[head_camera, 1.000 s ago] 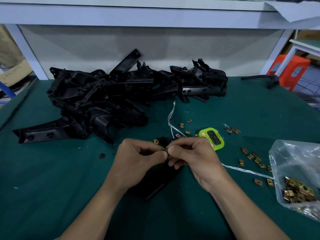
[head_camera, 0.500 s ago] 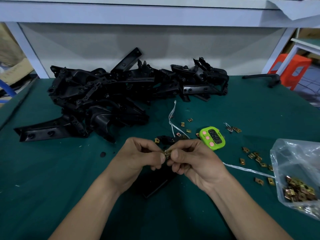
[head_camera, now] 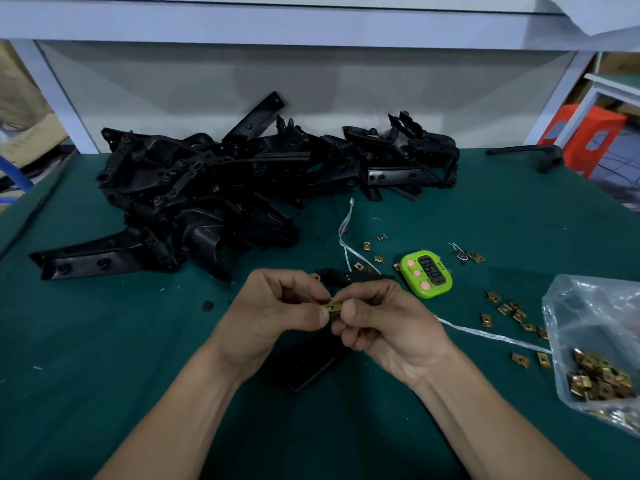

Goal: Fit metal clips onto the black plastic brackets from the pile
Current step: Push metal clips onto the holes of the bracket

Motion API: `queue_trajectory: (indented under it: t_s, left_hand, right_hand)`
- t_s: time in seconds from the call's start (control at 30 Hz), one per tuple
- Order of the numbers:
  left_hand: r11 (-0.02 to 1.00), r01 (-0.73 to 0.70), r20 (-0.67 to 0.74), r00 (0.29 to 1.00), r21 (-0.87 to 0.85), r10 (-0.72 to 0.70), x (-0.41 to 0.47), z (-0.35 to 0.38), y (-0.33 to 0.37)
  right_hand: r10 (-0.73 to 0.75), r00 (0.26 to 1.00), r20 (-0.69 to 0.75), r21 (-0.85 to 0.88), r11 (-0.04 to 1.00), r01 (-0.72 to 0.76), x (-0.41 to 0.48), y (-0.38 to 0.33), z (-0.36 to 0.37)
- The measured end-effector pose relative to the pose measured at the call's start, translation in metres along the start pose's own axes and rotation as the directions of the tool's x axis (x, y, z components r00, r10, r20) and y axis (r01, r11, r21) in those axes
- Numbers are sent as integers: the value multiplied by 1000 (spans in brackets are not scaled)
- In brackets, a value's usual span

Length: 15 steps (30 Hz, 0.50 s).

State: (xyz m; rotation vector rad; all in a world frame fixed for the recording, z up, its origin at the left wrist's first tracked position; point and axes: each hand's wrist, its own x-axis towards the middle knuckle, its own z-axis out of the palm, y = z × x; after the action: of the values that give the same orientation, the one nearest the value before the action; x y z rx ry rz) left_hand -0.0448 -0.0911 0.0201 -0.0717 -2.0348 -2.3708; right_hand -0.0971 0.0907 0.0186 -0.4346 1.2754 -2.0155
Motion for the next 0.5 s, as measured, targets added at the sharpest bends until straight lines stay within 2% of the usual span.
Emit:
queue_trajectory:
  t_s: [0.07,0.17,0.3,0.4,0.5]
  left_hand:
    - [999,-14,-69,997,35,17,1,1,-1]
    - [978,-36,-130,989,204,64,2,3,-2]
    - [902,-49,-71,994,429,87,1,4,-6]
    - [894,-28,19,1000,447,22,3,3,-6]
    - [849,-66,112,994,524,8,2,1,-6]
  right_hand:
    - [-26,997,-74,-17,1000,25,2,1,1]
    - [-87,980,-180,-93,993,71,4,3,2]
    - [-96,972,-214,-144,987,66,4,3,2]
    - [-71,970,-231,-172,985,31,4,2,1]
    - [-31,973,-227,-193,981,-14,4,0,1]
